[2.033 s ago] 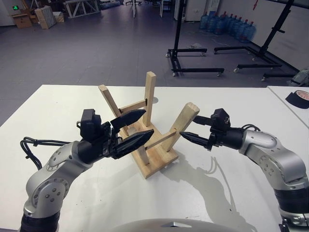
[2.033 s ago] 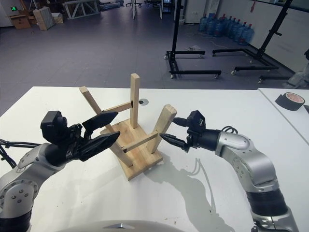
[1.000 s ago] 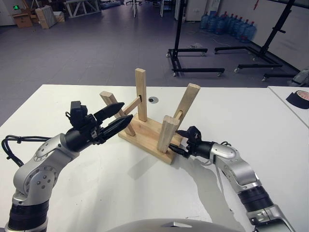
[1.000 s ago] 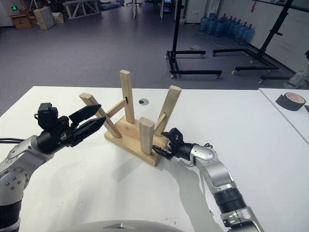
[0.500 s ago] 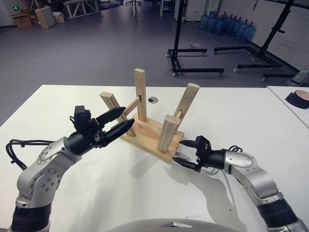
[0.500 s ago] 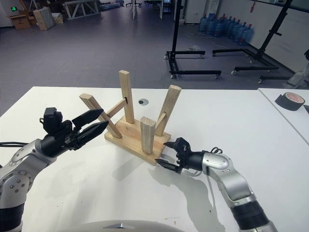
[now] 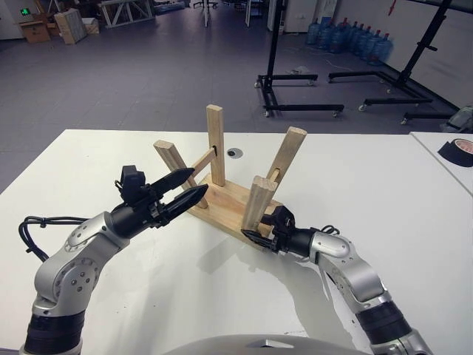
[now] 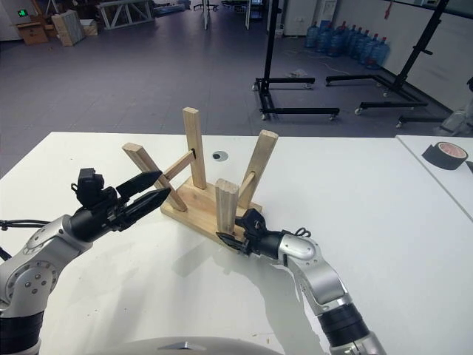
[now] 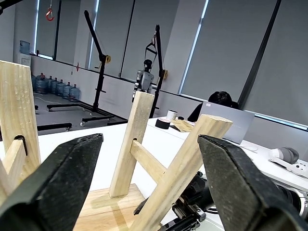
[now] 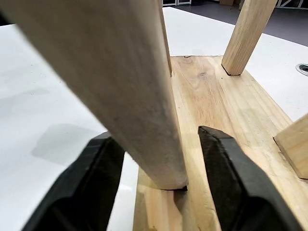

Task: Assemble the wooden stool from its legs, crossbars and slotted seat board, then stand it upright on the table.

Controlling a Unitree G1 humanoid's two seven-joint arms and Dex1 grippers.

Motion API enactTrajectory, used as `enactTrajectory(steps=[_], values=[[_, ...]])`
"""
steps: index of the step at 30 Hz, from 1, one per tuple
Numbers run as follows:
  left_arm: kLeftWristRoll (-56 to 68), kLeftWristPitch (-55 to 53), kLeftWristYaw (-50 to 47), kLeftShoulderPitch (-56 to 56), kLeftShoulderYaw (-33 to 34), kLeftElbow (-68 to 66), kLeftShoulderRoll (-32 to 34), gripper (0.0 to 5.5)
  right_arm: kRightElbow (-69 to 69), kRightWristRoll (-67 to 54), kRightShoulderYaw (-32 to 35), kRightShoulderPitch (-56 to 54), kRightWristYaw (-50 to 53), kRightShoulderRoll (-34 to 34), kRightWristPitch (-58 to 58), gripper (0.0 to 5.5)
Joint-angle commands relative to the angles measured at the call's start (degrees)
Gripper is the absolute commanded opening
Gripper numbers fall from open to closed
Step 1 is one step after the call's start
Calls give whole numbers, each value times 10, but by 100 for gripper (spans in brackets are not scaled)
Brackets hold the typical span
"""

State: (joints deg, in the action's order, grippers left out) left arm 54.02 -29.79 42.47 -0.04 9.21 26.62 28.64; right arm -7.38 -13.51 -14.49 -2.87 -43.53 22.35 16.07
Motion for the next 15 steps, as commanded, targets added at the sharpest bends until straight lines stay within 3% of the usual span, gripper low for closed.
enactTrajectory(steps=[1, 6, 15], values=[[-15, 6, 0, 1, -4, -5, -5, 360, 6, -3, 11, -9, -12, 9, -8, 185], [-21, 7, 2, -1, -6, -7, -10, 360, 22, 4, 14, -19, -15, 3, -21, 109], [-12, 5, 15, 0, -1, 5, -9, 360, 30, -42, 46, -35, -58, 13, -26, 108]])
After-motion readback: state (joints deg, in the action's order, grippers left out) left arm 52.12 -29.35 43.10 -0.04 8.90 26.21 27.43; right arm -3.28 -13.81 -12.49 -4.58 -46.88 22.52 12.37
